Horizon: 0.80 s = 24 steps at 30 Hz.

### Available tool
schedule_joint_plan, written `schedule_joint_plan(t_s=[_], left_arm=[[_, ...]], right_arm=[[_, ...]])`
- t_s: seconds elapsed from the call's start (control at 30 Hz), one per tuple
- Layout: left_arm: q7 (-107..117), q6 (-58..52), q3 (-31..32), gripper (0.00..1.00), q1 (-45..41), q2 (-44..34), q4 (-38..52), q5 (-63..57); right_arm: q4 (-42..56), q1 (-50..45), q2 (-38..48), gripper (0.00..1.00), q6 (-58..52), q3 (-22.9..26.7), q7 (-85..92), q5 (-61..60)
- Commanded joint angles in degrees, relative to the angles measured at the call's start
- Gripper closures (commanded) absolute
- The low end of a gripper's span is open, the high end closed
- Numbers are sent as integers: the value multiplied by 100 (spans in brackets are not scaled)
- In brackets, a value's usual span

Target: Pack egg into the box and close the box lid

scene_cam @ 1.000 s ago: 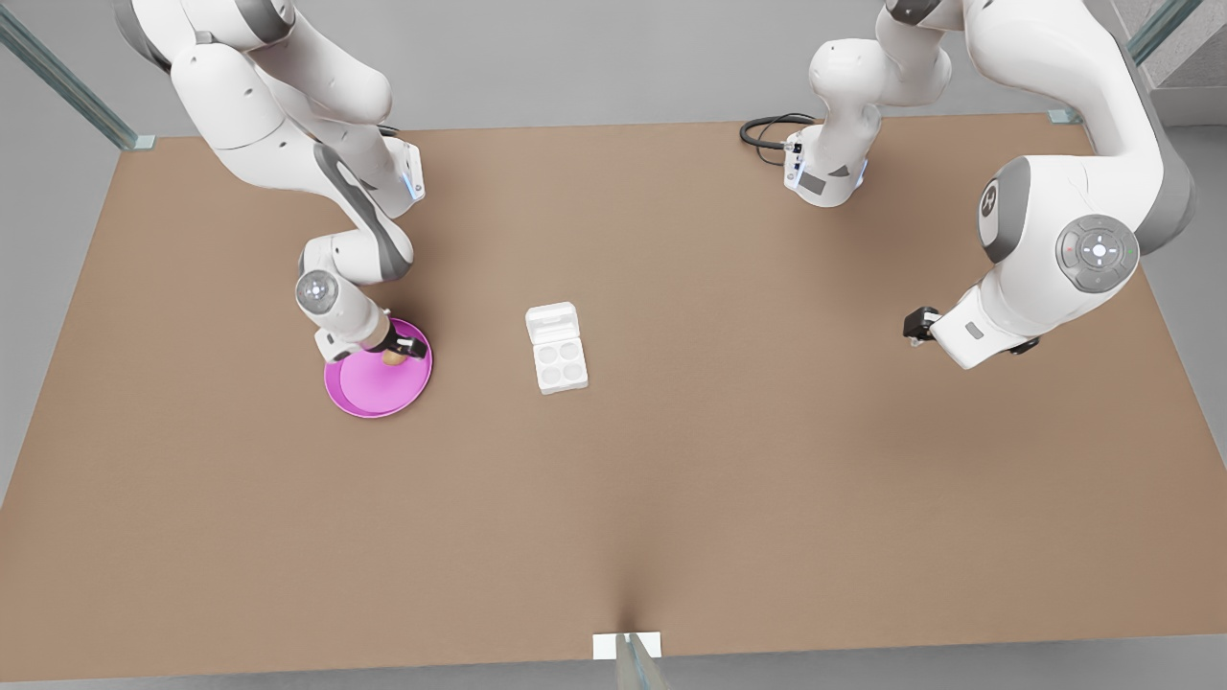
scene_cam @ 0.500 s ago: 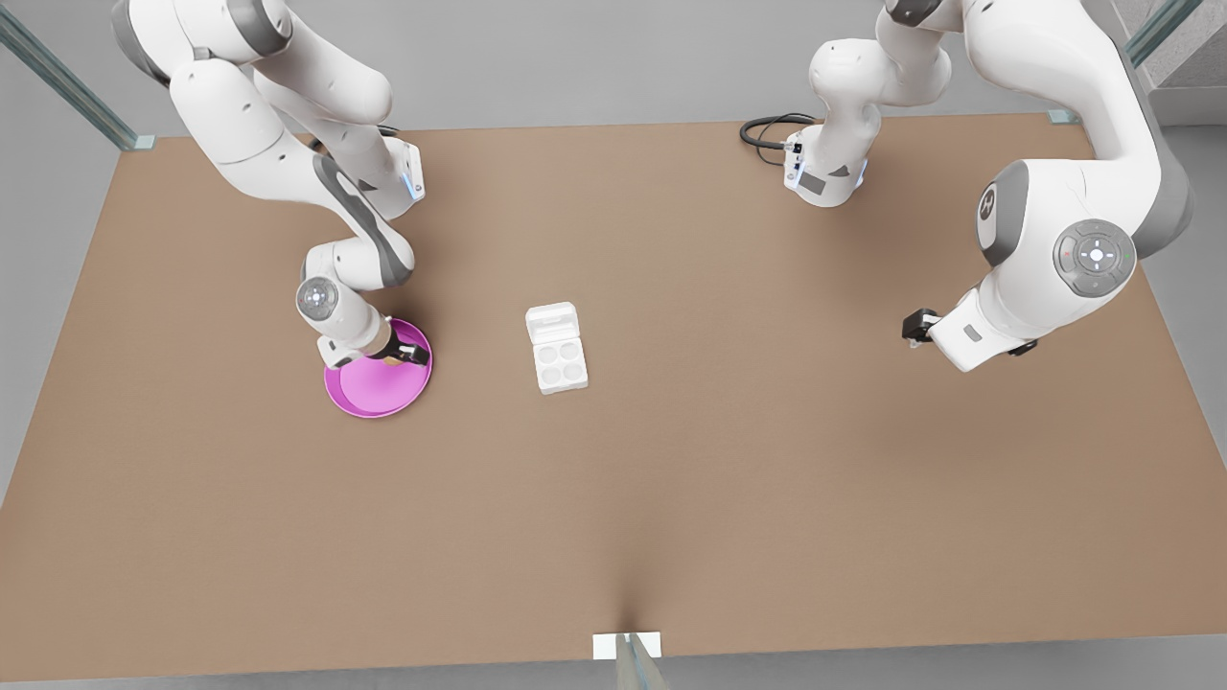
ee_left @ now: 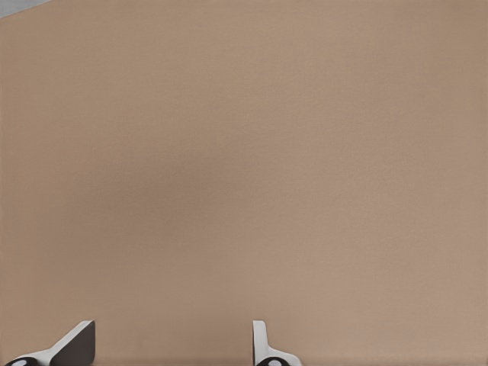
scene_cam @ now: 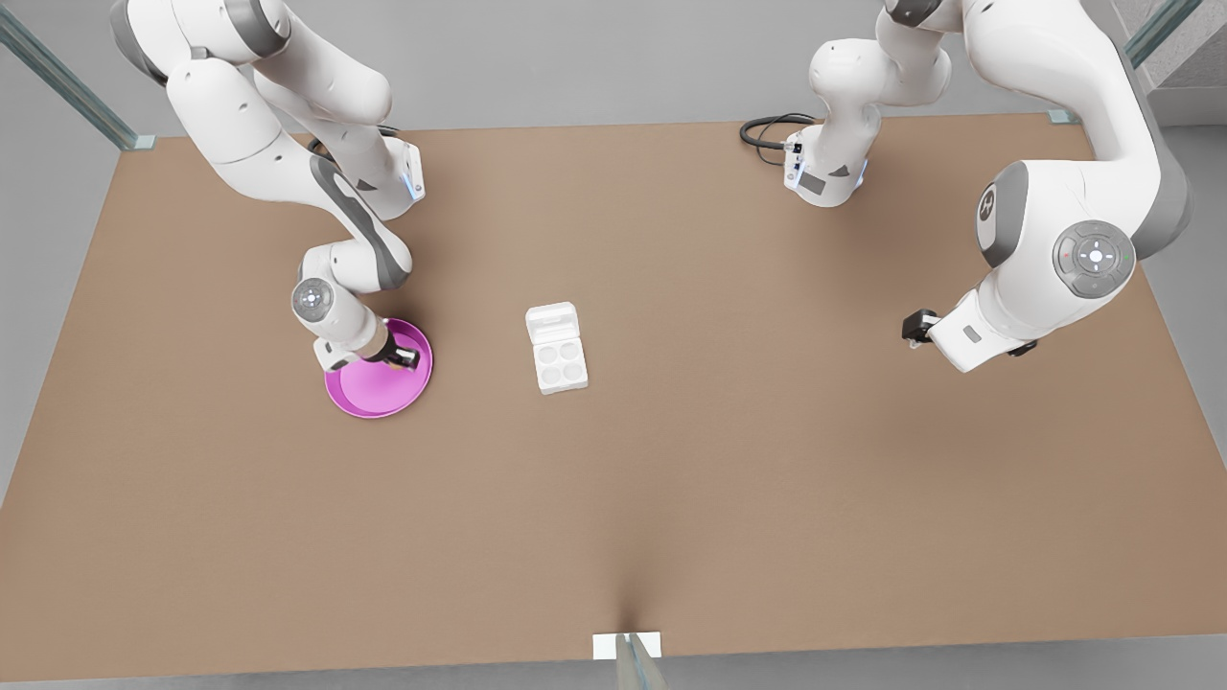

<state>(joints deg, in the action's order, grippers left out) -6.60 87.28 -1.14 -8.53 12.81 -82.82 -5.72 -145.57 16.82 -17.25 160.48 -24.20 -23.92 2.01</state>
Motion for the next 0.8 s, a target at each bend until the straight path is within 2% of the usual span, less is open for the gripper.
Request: schedule_joint_plan(t_s=[0.0,0.07,0.27,0.4,0.5,0.57,0.77], left_arm=[[1,-9,0,0,0,-6,3,1],[1,-9,0,0,0,-6,3,1],[1,-9,0,0,0,11,3,-8],[1,-9,0,0,0,11,3,1],[1,-9,0,0,0,11,3,1],[1,-9,0,0,0,11,3,1],[1,0,0,0,0,20,3,-8]], right_arm=[[38,-12,46,58,-52,-6,-104,36],[73,-12,98,58,-122,-6,-95,36],[908,23,468,58,-1440,-243,-51,28],[2340,-56,406,58,-2970,-243,71,28],[2832,-223,204,58,-3137,-243,151,-34],[3377,-442,-235,58,-3137,-243,116,-140],[4362,-1761,-851,58,-3418,-234,-1606,-386]])
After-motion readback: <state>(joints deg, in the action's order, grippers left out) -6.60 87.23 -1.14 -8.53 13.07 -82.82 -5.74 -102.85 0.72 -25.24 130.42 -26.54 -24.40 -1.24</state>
